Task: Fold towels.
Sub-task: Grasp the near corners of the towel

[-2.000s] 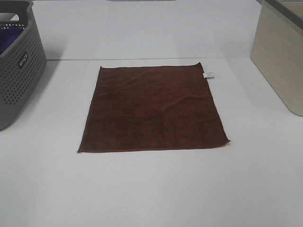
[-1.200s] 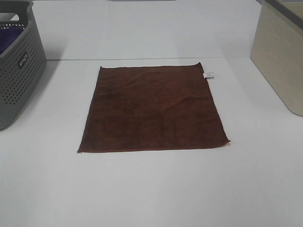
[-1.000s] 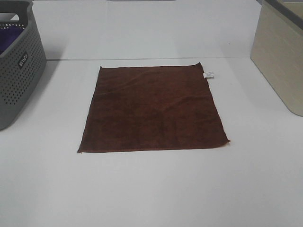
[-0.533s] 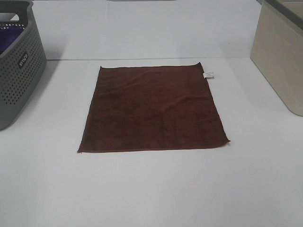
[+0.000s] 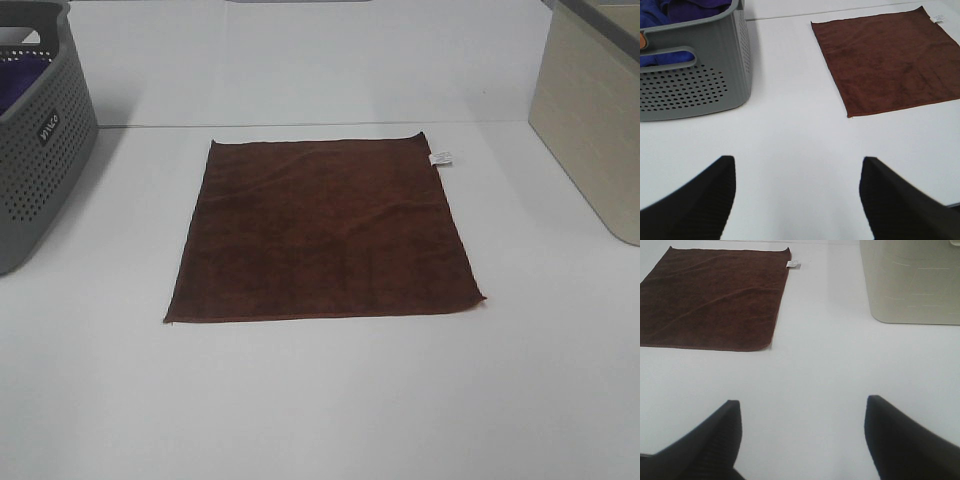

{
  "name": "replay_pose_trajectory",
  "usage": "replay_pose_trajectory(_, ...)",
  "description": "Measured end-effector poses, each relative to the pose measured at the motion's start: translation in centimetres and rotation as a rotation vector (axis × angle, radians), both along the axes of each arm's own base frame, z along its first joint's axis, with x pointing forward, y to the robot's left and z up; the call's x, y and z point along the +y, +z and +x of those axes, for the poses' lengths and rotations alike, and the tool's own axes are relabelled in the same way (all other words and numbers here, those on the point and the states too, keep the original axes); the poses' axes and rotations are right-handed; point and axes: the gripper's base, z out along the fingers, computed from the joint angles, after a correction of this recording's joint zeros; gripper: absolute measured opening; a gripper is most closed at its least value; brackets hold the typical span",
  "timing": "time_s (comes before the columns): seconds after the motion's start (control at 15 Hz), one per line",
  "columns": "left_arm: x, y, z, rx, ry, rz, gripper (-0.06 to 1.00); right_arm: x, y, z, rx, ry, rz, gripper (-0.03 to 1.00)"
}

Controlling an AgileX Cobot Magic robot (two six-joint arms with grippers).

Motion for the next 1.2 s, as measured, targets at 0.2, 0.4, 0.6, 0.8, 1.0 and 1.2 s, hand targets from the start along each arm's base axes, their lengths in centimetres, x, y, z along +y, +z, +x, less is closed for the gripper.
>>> replay_pose_trajectory(0.2, 0.0, 0.0, 0.0, 0.0, 0.0, 0.0, 0.67, 0.0, 0.0, 0.0, 0.0, 0.0, 0.0, 0.66)
replay_pose_trajectory(0.4, 0.0, 0.0, 0.0, 0.0, 0.0, 0.0, 0.67, 0.0, 0.0, 0.0, 0.0, 0.0, 0.0, 0.66)
replay_pose_trajectory(0.6, 0.0, 0.0, 0.0, 0.0, 0.0, 0.0, 0.67, 0.0, 0.0, 0.0, 0.0, 0.0, 0.0, 0.66)
replay_pose_trajectory(0.8, 0.0, 0.0, 0.0, 0.0, 0.0, 0.0, 0.67, 0.0, 0.0, 0.0, 0.0, 0.0, 0.0, 0.66)
replay_pose_trajectory(1.0, 0.0, 0.0, 0.0, 0.0, 0.0, 0.0, 0.67, 0.0, 0.0, 0.0, 0.0, 0.0, 0.0, 0.66)
replay_pose_trajectory(1.2, 0.0, 0.0, 0.0, 0.0, 0.0, 0.0, 0.67, 0.0, 0.0, 0.0, 0.0, 0.0, 0.0, 0.66)
